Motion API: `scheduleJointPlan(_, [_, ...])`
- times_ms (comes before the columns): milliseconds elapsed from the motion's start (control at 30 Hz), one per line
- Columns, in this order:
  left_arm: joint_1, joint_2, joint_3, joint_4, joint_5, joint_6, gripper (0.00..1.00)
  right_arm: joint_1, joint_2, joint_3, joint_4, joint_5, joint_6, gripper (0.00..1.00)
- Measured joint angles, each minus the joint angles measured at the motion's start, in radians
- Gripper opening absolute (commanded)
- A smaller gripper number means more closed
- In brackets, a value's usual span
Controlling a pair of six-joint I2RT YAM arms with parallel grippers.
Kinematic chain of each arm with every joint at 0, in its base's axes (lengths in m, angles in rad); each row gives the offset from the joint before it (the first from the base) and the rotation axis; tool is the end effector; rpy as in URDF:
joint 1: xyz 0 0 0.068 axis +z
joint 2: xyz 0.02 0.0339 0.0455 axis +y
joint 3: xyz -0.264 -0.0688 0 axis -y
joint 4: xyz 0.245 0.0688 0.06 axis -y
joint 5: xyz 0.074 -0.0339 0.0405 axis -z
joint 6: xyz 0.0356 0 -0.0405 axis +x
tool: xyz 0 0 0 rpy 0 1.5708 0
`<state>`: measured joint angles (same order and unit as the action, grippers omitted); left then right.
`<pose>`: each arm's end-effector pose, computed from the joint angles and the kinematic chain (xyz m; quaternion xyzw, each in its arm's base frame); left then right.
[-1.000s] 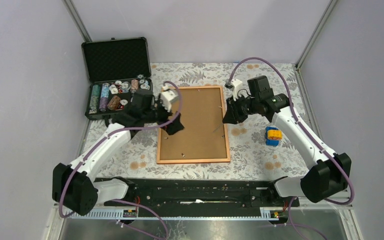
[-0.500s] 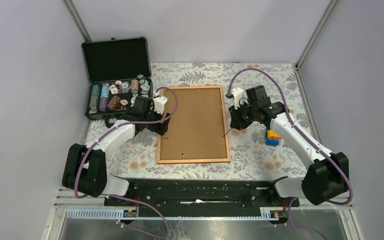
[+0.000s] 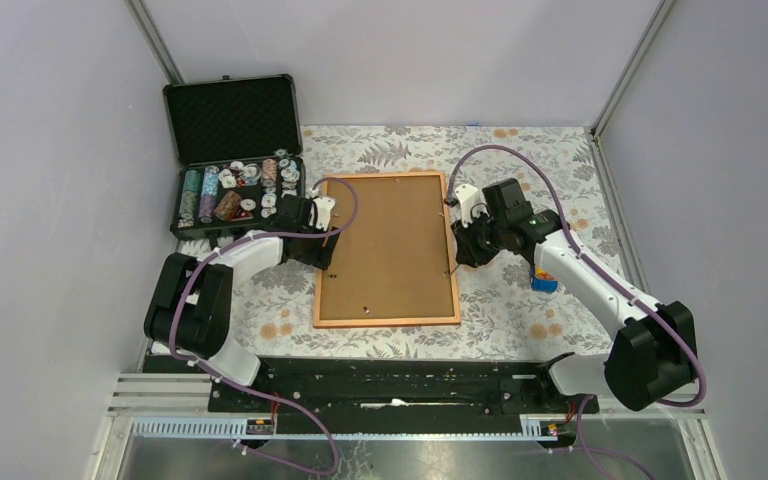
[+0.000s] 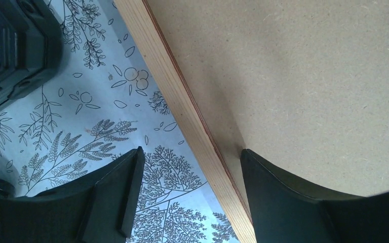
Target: Take the photo out of the frame
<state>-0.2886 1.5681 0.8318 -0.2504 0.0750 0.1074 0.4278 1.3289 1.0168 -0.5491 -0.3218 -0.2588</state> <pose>0.2883 -0.0884 0.1661 0.1988 0.9362 -0.0618 0.2833 0.2488 0.1258 0.2699 -0.3640 0.8529 0.1786 0.3290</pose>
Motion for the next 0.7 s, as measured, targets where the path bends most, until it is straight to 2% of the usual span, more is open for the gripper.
scheduleJointPlan(700, [0.000, 0.013, 0.009, 0.003, 0.046, -0.010, 0.62, 0.107, 0.036, -0.026, 0.051, 0.122, -0.024, 0.00])
